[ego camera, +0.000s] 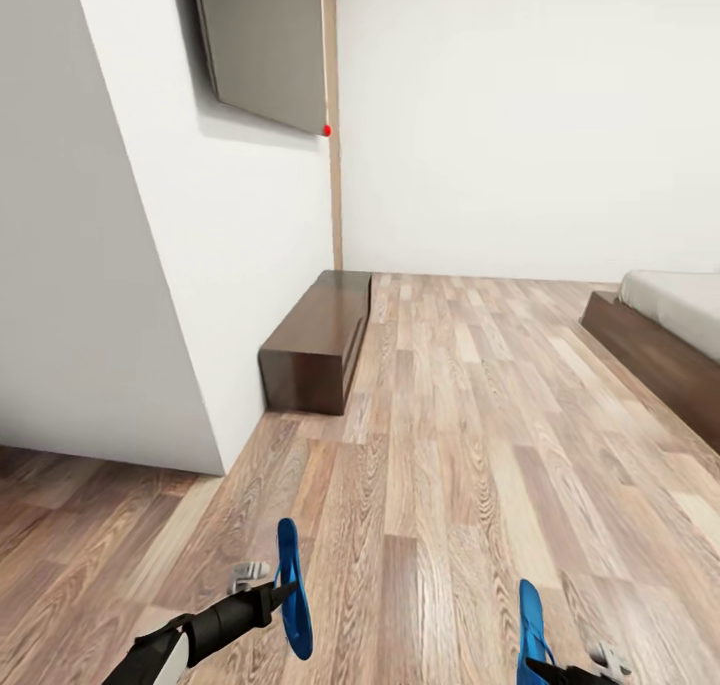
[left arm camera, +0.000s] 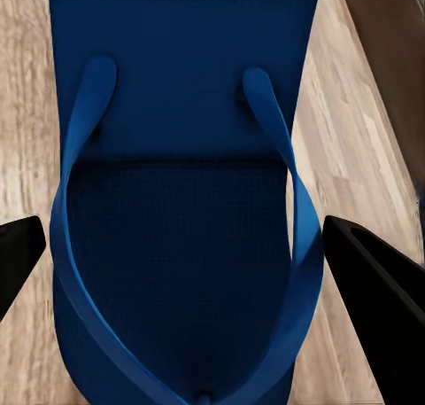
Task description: In the bedroom, move the book from the bed onto either nightstand, and place the two sandals side by side next to the bed.
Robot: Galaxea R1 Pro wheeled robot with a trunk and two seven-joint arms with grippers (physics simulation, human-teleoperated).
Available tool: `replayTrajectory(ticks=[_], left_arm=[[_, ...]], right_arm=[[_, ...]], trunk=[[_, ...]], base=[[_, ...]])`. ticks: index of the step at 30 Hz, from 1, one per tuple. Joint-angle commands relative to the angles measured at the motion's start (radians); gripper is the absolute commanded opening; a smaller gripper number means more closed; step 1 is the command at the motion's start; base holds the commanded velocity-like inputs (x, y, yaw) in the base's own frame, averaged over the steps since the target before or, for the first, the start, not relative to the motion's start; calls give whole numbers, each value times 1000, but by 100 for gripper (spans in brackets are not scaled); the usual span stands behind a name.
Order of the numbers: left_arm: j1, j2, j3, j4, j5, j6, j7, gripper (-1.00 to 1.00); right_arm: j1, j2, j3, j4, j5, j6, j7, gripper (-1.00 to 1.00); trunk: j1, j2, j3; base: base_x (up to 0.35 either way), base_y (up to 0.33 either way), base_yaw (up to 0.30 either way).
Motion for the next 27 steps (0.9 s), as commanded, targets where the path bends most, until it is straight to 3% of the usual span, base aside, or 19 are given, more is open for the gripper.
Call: replayTrajectory(ticks=[1, 7, 21, 27], left_arm=[[0, 0, 4, -1, 5, 10, -1, -100], [0, 0, 4, 0, 5, 10, 4, -100], [0, -2, 4, 0, 5, 10, 5, -100], [0, -1, 4, 0, 5, 11, 4, -100]], right_arm=[[-1, 0, -7, 0, 0, 11, 22, -100], [-1, 0, -8, 1, -1, 10, 53, -100], [0, 0, -9, 44, -4, 7, 52, -100], [1, 2, -8, 47, -4, 7, 50, -100]], trunk=[[0, 0, -1], [0, 0, -1], [0, 0, -1], [-3, 1, 22]], base=[[0, 0, -276], [0, 0, -208], [0, 0, -11], [0, 0, 0]])
